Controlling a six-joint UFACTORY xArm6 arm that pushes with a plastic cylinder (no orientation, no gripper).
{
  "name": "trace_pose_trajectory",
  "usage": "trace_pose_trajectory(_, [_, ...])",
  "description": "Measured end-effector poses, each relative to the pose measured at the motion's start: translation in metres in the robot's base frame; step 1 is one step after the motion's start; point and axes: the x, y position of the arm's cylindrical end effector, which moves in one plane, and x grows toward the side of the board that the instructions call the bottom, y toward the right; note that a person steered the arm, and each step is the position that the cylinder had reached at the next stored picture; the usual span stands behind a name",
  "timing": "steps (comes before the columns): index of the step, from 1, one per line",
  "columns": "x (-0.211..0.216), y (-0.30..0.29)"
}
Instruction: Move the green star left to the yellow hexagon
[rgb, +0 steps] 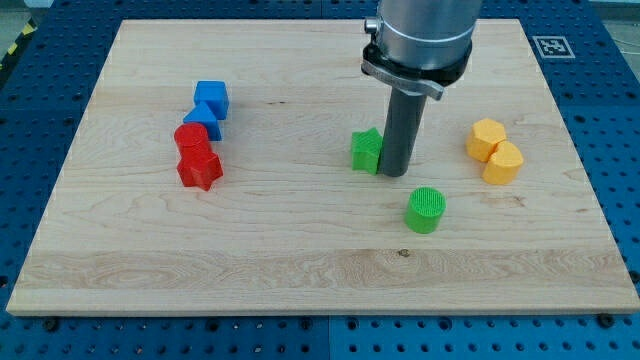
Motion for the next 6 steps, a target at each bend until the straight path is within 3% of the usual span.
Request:
trace_pose_trajectory(1, [-0.002, 0.000])
trace_pose_trajectory(2, [0.024, -0.006])
trace_pose_trajectory(5, [-0.005, -0.020])
trace_pose_trajectory(6, [-0.005, 0.005])
